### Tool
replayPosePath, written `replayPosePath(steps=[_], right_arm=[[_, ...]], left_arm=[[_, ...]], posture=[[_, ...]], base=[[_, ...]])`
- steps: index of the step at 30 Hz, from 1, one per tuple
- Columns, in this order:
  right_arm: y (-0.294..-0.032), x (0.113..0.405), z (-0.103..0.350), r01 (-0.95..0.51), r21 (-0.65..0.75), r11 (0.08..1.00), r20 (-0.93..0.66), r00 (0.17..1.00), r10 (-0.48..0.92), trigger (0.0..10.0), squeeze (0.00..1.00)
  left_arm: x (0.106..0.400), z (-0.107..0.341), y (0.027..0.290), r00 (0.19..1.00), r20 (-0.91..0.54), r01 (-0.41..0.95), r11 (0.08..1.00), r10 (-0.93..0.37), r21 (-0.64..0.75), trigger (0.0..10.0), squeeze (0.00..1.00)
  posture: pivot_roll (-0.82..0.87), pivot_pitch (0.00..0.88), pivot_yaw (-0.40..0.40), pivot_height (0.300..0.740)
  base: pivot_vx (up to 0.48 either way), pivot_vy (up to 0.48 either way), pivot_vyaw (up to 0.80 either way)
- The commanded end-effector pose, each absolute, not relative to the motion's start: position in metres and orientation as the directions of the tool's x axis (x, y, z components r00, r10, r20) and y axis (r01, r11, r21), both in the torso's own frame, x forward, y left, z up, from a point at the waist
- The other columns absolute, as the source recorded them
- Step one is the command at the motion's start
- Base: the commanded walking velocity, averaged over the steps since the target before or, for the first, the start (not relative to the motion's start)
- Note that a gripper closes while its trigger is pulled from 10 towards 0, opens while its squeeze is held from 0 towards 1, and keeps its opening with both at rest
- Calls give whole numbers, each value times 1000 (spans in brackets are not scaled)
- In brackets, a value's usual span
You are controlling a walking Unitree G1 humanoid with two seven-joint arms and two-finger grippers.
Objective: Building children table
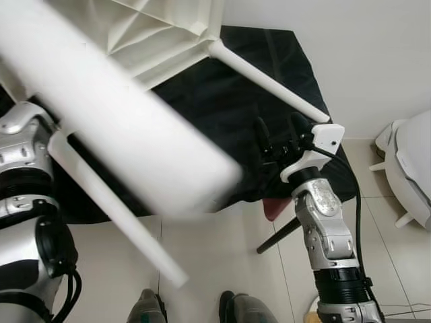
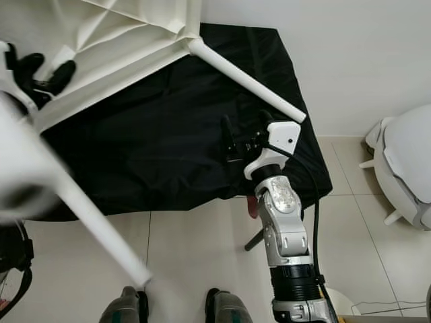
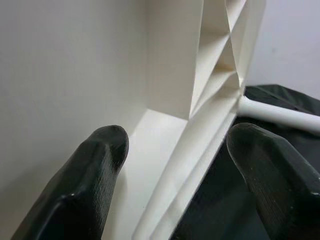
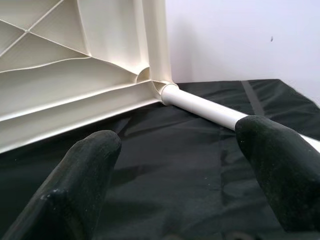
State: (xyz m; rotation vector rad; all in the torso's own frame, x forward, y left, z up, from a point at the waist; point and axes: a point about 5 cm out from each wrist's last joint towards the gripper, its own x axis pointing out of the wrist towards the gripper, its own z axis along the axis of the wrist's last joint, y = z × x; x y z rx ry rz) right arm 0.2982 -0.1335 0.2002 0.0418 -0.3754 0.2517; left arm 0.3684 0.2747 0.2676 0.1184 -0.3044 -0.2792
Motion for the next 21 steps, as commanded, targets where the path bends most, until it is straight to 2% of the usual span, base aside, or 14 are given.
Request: replayPosePath(steps=[1,2,3,4,5,7,8,10,15,21], right_arm=[[-132,298,202,-263,-10,965,369,896,248,10000,0],[-132,299,202,-268,-12,963,368,895,253,10000,0],[-132,299,202,-268,-12,963,368,895,253,10000,0],[-131,299,203,-271,-13,962,366,894,257,10000,0],[-131,299,203,-271,-13,962,366,894,257,10000,0],[-131,300,203,-274,-17,962,364,894,261,10000,0],[-131,300,203,-274,-17,962,364,894,261,10000,0],[-131,301,203,-275,-23,961,360,895,264,10000,0],[-132,302,203,-274,-26,961,359,895,265,10000,0],[-133,304,203,-265,-32,964,354,899,259,10000,0]], left_arm=[[366,271,298,893,340,-297,954,294,-45,10000,0],[367,271,282,915,356,-194,981,189,-24,10000,0],[367,271,282,915,356,-194,981,189,-24,10000,0],[365,271,266,922,377,-91,996,84,2,10000,0],[365,271,266,922,377,-91,996,84,2,10000,0],[360,267,238,920,379,88,995,-97,40,10000,0],[360,267,238,920,379,88,995,-97,40,10000,0],[353,263,218,904,359,212,973,-231,92,10000,0],[348,263,209,882,360,282,953,-304,115,10000,0],[332,262,190,806,341,451,875,-484,177,10000,0]], posture=[[50,140,-43,740],[52,141,-46,740],[52,141,-46,740],[52,141,-46,740],[52,141,-46,740],[56,143,-48,740],[56,143,-48,740],[58,146,-49,740],[58,146,-49,740],[68,146,-48,740]], base=[[0,0,0],[0,0,0],[0,0,0],[0,0,0],[0,0,0],[0,0,0],[0,0,0],[0,0,0],[0,0,0],[0,0,0]])
